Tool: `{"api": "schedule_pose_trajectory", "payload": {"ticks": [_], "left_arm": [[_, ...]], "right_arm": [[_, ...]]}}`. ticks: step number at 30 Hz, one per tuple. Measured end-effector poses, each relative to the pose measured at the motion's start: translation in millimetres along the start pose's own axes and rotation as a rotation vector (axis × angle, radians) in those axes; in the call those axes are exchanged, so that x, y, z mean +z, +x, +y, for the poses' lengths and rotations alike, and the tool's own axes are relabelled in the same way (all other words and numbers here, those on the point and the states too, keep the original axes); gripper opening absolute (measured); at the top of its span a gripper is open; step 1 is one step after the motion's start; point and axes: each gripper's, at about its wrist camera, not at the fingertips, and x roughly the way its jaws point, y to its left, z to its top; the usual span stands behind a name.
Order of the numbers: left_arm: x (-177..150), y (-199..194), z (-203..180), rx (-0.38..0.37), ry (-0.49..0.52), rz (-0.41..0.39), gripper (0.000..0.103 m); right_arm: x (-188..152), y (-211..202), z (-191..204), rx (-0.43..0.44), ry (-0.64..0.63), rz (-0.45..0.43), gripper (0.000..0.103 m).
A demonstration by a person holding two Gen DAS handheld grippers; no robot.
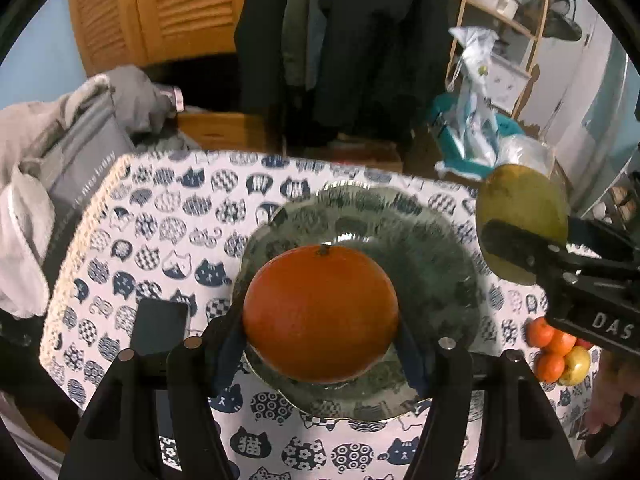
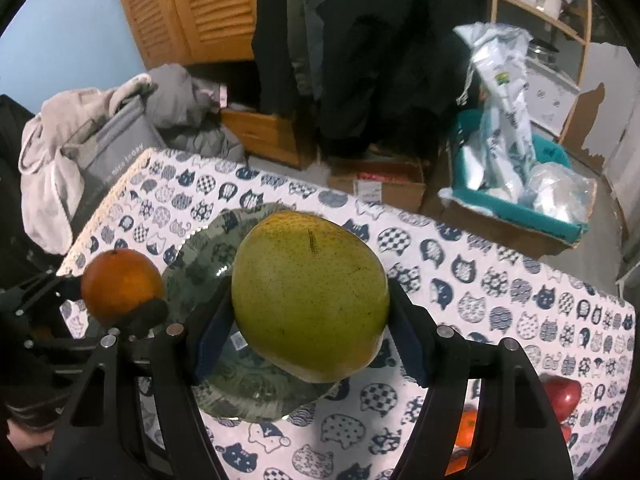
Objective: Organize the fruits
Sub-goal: 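Carry the orange in the left tool and the pear in the right tool over the green bowl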
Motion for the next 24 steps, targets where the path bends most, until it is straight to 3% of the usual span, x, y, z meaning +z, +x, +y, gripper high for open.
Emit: {"api": "schedule_pose_trajectory", "payload": {"ticks": [7, 24], "left_arm": [[-12.3, 45.4, 4.5, -0.01, -0.029, 0.13, 0.068], [-36.3, 93.4, 5.4, -0.007, -0.059, 0.29, 0.068]], "right_arm": [[-4.0, 25.2, 3.7, 0.028, 0.003, 0.056, 0.073], [-15.1, 56.2, -2.6, 0.05, 0.031, 0.128, 0.073]]}}
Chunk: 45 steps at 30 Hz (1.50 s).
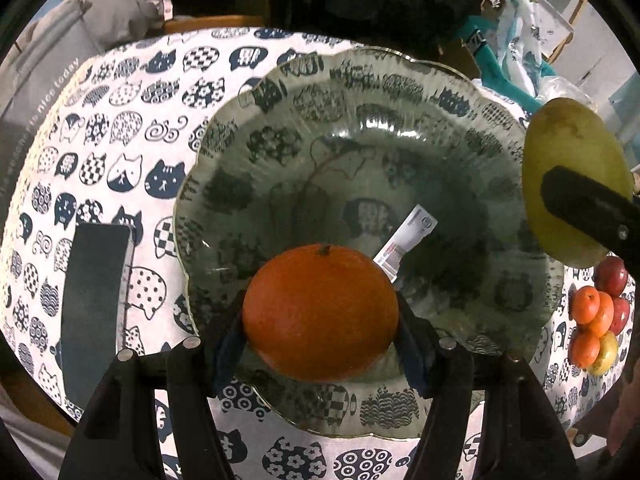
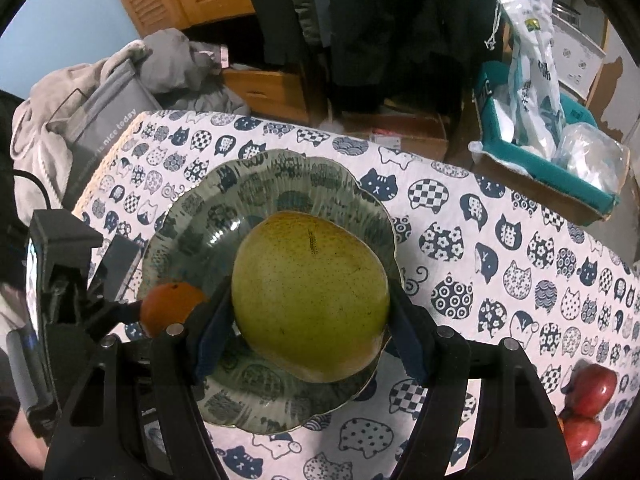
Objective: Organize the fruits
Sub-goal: 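Carry the orange in the left tool and the pear in the right tool over the green bowl, then open the left tool to drop the orange while the right tool releases the pear into the bowl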
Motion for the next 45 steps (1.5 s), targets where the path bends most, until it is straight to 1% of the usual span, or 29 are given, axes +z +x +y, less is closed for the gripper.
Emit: {"api": "schedule_pose_trajectory", "payload": {"ticks": [4, 7, 8, 9, 12, 15, 18, 25, 27, 33, 34, 35, 37, 41, 45], "left_arm": [[-1.0, 4.6, 0.7, -0.003, -0.01, 0.019, 0.068], [-0.7, 6.0, 1.1, -0.003, 0.001, 0.026, 0.07], [-0.6, 5.1, 1.8, -0.006, 0.0, 0.024, 0.076], [1.1, 4.2, 1.8, -0.008, -0.003, 0.019, 0.085], [4.7, -8.1, 1.5, -0.004, 0.002, -0.029, 0.093], [4.8, -16.5, 3.7, -0.003, 0.001, -0.034, 0.093], [0.6, -24.4, 8.4, -0.002, -0.004, -0.031, 0.093], [-10.9, -44.1, 17.7, 0.062, 0.008, -0.05, 0.093], [-11.6, -47.6, 21.7, 0.064, 0.002, -0.052, 0.093], [-11.2, -52.9, 24.1, 0.074, -0.005, -0.062, 0.093], [-11.5, -52.9, 24.2, 0.075, -0.004, -0.061, 0.093], [-11.8, -52.9, 24.3, 0.075, -0.005, -0.059, 0.093], [-12.3, -54.2, 24.7, 0.072, -0.004, -0.06, 0.093], [-12.3, -60.0, 25.0, 0.07, -0.006, -0.074, 0.093], [-11.9, -69.7, 24.9, 0.06, -0.014, -0.096, 0.093]], "right_arm": [[-0.6, 5.3, 0.5, 0.006, 0.001, 0.014, 0.073], [-0.6, 7.0, 0.5, 0.01, 0.002, 0.02, 0.073], [-0.3, 7.6, 0.3, 0.012, 0.005, 0.021, 0.073], [0.1, 8.4, 0.1, 0.015, 0.008, 0.023, 0.073], [2.5, 11.9, -0.9, 0.033, 0.022, 0.034, 0.073], [2.8, 16.1, -1.0, 0.04, 0.029, 0.046, 0.073], [0.7, 24.2, -0.6, 0.043, 0.029, 0.078, 0.073], [-7.9, 41.0, 2.4, 0.049, 0.026, 0.149, 0.073], [-10.2, 43.8, 4.3, 0.051, 0.025, 0.167, 0.073], [-16.0, 55.0, 10.4, 0.022, 0.003, 0.223, 0.075], [-16.5, 54.1, 12.2, 0.008, -0.009, 0.215, 0.075], [-16.0, 52.5, 12.8, 0.015, -0.008, 0.206, 0.077], [-13.3, 48.6, 13.1, 0.035, 0.003, 0.191, 0.083], [-8.4, 38.9, 13.9, 0.025, 0.001, 0.156, 0.083], [-1.9, 19.5, 13.7, 0.024, 0.011, 0.092, 0.083]]}}
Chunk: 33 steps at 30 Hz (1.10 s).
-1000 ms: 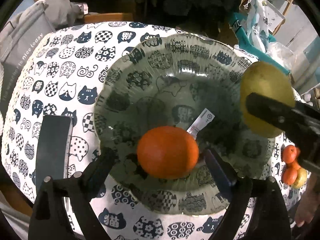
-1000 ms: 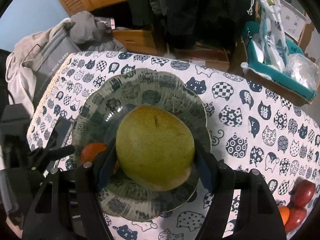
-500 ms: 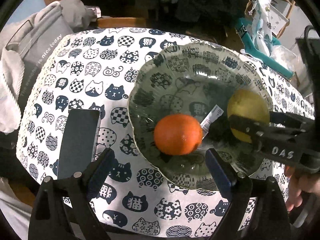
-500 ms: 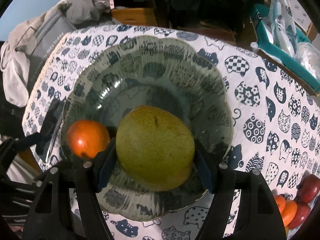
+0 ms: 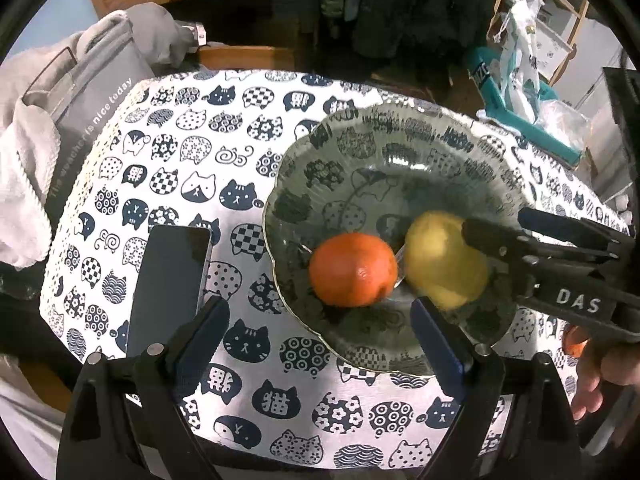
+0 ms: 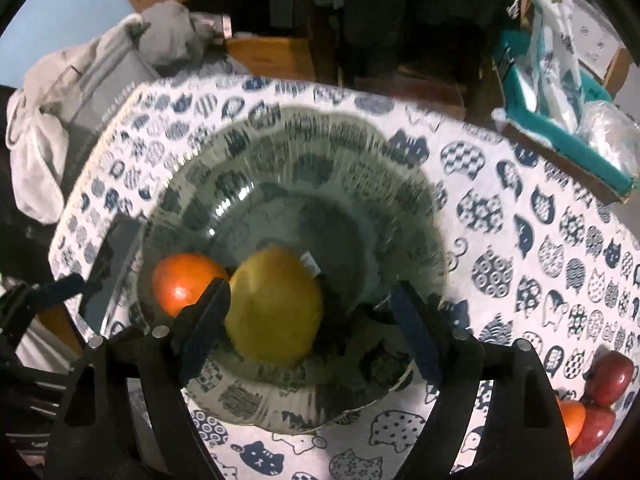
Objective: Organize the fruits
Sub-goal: 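Open the left tool to drop the orange while the right tool releases the pear into the bowl, then move both tools back over the remaining fruit pile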
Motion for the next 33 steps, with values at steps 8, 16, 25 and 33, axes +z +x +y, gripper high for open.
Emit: {"api": "schedule_pose_trajectory", "payload": {"ticks": [8, 16, 25, 33], "left_arm": [[5.3, -24.0, -10.1, -0.035, -0.001, -0.057, 0.093], [5.1, -54.4, -30.7, -0.079, 0.032, -0.127, 0.093], [2.3, -89.3, -52.2, -0.13, 0.062, -0.205, 0.093], [-2.8, -106.7, -77.1, -0.17, 0.101, -0.235, 0.093]], "right_arm": [[1.9, -60.4, 1.3, -0.091, -0.03, -0.153, 0.083], [-14.2, -122.9, -11.8, -0.142, -0.022, -0.275, 0.083], [-43.1, -171.3, -38.8, -0.182, 0.009, -0.321, 0.083], [-70.3, -206.6, -59.8, -0.194, 0.032, -0.364, 0.083]]}}
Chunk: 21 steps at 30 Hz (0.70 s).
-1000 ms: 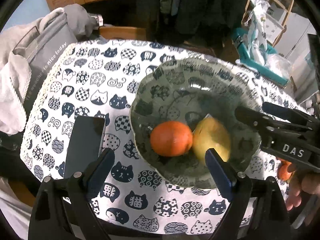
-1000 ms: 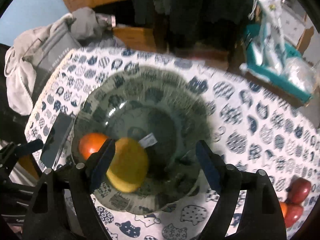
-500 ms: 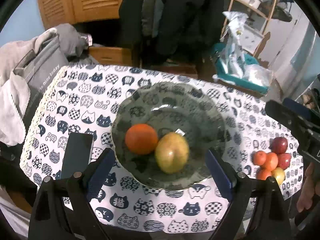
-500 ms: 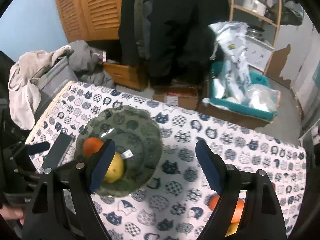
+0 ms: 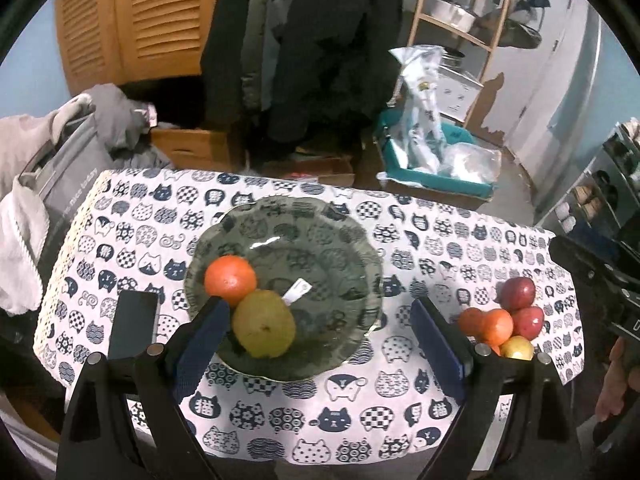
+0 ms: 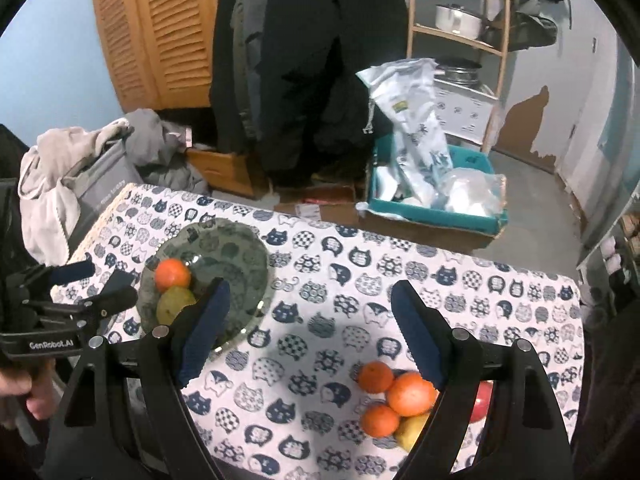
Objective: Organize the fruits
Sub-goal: 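Move both tools back over the remaining fruit pile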
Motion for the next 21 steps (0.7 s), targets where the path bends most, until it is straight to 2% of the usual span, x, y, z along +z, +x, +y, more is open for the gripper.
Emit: {"api": "schedule_pose_trajectory", "payload": {"ticks": [9, 15, 21], "left_arm": [[-0.4, -5.4, -36.9, -0.04, 0.055, -0.015, 0.093], [1.7, -1.6, -58.1, -0.093, 0.072, -0.005, 0.093], [2.1, 3.9, -83.3, -0.099, 0.118, 0.004, 0.093]], "right_arm": [[-12.2, -31.1, -31.3, -0.005, 0.03, -0.035, 0.083], [-21.0, -47.0, -56.1, -0.024, 0.06, -0.047, 0.083], [-30.3, -54.1, -82.8, -0.068, 0.085, -0.043, 0.083]]}}
